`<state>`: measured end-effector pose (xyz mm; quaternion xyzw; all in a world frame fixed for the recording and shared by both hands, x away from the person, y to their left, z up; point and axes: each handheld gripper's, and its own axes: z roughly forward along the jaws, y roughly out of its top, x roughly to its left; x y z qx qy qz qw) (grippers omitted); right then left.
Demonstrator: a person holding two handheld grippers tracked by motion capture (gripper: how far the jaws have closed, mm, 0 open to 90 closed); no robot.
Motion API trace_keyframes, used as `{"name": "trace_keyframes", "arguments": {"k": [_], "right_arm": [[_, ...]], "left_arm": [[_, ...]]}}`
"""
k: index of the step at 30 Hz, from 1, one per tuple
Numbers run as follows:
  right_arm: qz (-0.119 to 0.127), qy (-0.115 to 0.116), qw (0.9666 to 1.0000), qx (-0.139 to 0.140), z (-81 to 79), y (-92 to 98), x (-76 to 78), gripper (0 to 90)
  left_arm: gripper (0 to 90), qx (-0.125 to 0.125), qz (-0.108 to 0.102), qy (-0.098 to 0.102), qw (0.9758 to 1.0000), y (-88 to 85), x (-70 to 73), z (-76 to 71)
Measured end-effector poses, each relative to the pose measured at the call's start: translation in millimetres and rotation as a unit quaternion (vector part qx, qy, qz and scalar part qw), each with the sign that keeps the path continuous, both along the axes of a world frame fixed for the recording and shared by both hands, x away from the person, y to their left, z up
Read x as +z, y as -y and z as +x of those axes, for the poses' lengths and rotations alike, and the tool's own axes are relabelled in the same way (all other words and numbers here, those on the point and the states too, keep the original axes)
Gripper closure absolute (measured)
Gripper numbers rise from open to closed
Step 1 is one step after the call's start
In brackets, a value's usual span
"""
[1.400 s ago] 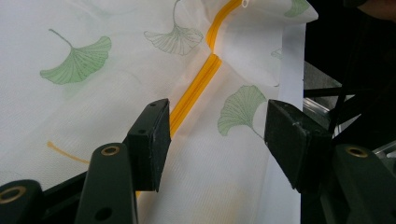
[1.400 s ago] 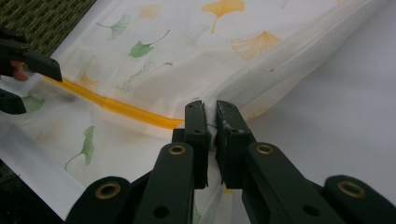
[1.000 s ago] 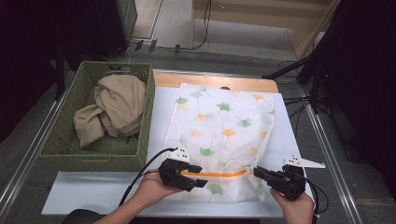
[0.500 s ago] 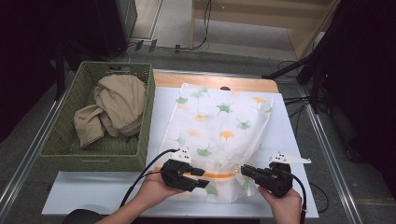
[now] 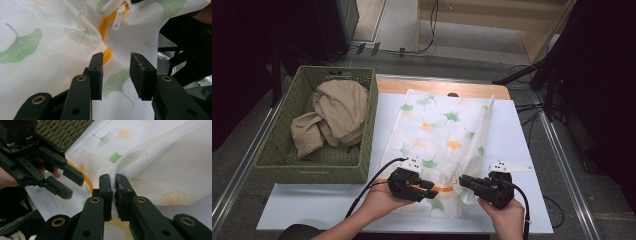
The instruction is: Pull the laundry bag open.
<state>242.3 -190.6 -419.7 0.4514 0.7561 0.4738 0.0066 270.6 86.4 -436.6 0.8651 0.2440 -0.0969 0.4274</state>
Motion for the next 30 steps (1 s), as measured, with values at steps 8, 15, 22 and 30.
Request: {"name": "trace_keyframes", "arguments": {"k": [8, 15, 22, 30], "right_arm": [[0.001, 0.018, 0.9997, 0.017, 3.8, -15.9, 10.4, 85.2], [-0.006, 0.028, 0.9991, 0.031, -0.6, -26.3, 8.5, 85.1], [-0.012, 0.028, 0.9987, 0.041, -3.9, -28.8, 4.4, 85.1], [-0.023, 0.033, 0.9983, 0.043, -6.2, -29.2, 2.1, 85.1]], "left_arm": [[63.9, -0.006, -0.013, 0.005, 0.9999, 4.5, 3.7, 11.9], [68.1, -0.021, -0.01, 0.007, 0.9997, 7.6, -0.8, 10.1], [72.5, -0.033, -0.012, -0.012, 0.9993, 9.4, -7.2, 11.8], [81.9, -0.034, -0.013, -0.008, 0.9993, 8.8, -5.4, 9.4]]}}
